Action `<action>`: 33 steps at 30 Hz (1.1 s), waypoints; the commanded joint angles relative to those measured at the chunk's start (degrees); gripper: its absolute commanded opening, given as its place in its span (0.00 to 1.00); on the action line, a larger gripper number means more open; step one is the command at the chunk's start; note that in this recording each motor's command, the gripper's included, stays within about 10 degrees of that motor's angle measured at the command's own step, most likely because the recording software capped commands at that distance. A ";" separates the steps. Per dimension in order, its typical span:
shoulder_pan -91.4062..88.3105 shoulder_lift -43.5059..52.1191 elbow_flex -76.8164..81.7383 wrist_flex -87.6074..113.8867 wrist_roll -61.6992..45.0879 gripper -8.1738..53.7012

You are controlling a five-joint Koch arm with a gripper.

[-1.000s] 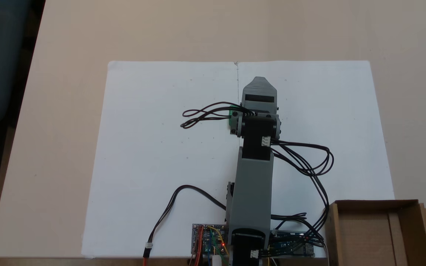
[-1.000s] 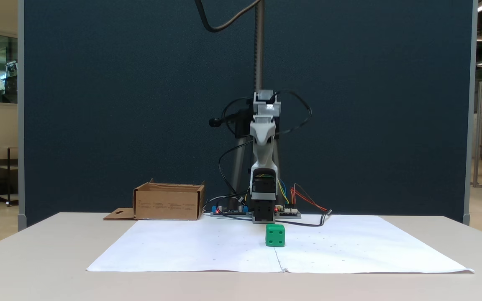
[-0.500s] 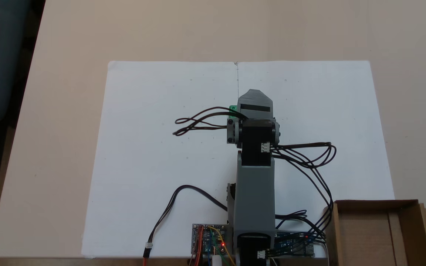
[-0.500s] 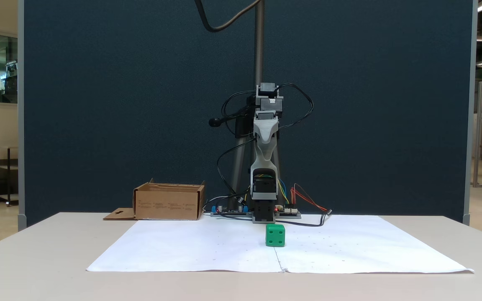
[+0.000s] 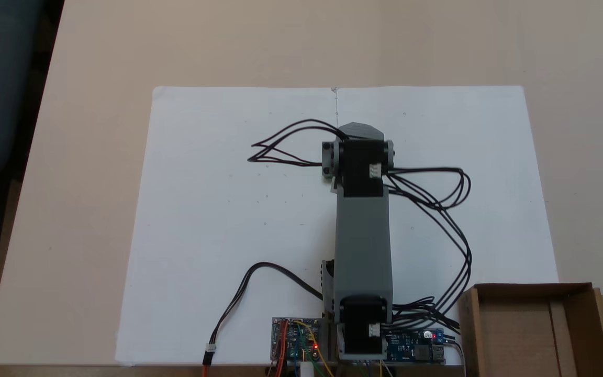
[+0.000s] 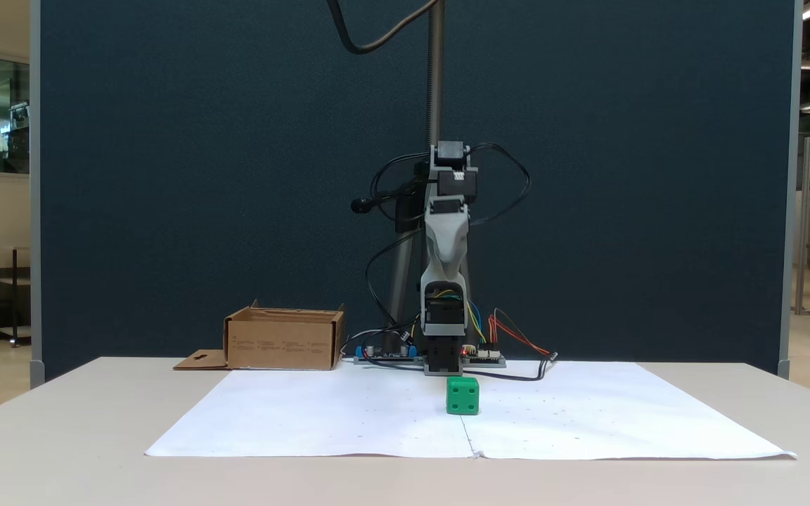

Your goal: Grasp a green dice and put it in the bin.

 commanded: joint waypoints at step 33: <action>-1.58 -21.01 -3.69 -13.01 4.57 0.88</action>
